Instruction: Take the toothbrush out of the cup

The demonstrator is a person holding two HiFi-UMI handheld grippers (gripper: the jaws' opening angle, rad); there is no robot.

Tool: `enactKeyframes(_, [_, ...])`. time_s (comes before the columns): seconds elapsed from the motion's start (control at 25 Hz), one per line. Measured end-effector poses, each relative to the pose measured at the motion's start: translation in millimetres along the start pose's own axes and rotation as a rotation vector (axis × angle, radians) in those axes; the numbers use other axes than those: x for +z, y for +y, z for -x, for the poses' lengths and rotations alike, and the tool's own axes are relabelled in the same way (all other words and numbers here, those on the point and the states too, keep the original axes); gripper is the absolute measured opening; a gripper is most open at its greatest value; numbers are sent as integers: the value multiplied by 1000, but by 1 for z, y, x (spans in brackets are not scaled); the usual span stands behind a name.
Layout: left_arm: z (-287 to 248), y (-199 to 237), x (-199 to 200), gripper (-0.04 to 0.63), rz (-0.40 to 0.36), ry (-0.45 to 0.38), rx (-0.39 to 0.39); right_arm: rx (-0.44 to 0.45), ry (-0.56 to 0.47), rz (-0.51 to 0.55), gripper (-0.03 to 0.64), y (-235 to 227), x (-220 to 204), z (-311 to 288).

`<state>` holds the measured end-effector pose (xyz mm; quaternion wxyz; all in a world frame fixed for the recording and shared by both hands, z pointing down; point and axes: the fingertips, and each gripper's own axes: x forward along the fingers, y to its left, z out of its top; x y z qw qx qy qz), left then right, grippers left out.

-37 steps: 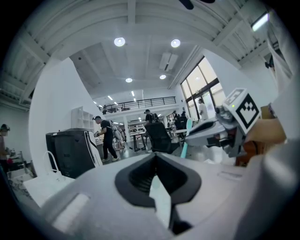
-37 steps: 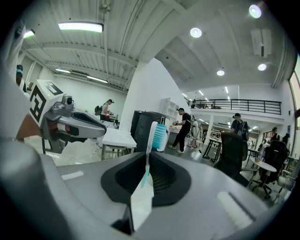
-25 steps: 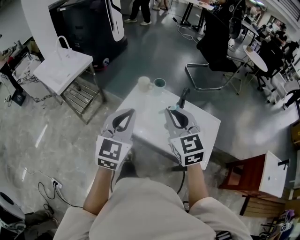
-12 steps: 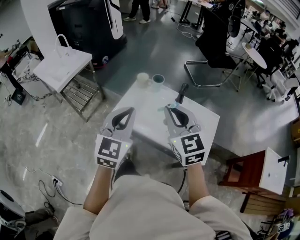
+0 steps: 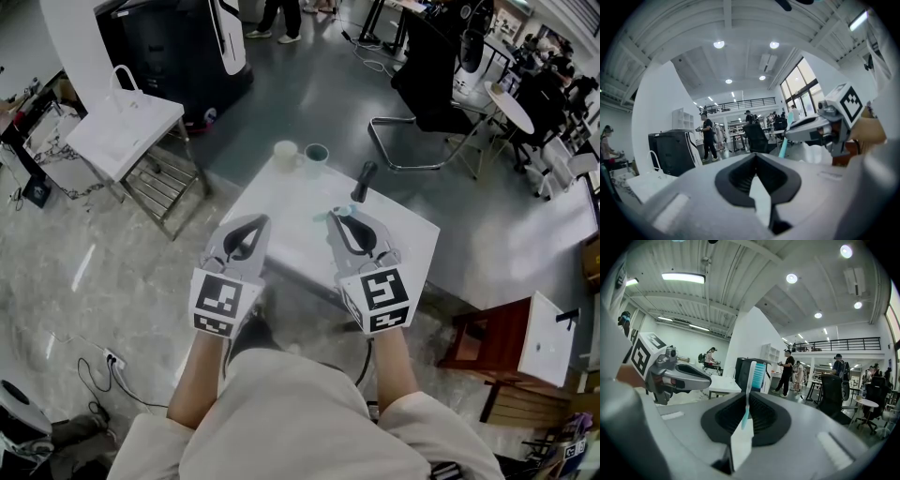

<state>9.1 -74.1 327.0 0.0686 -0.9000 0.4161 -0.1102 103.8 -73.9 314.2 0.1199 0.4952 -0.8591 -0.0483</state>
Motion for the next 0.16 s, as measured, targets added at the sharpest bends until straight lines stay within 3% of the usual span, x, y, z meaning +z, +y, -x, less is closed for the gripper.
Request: enactKeyframes(0.16, [-2,2,-1,0,-1,-2,-4,-3,2,-3,29,0,-2,-1])
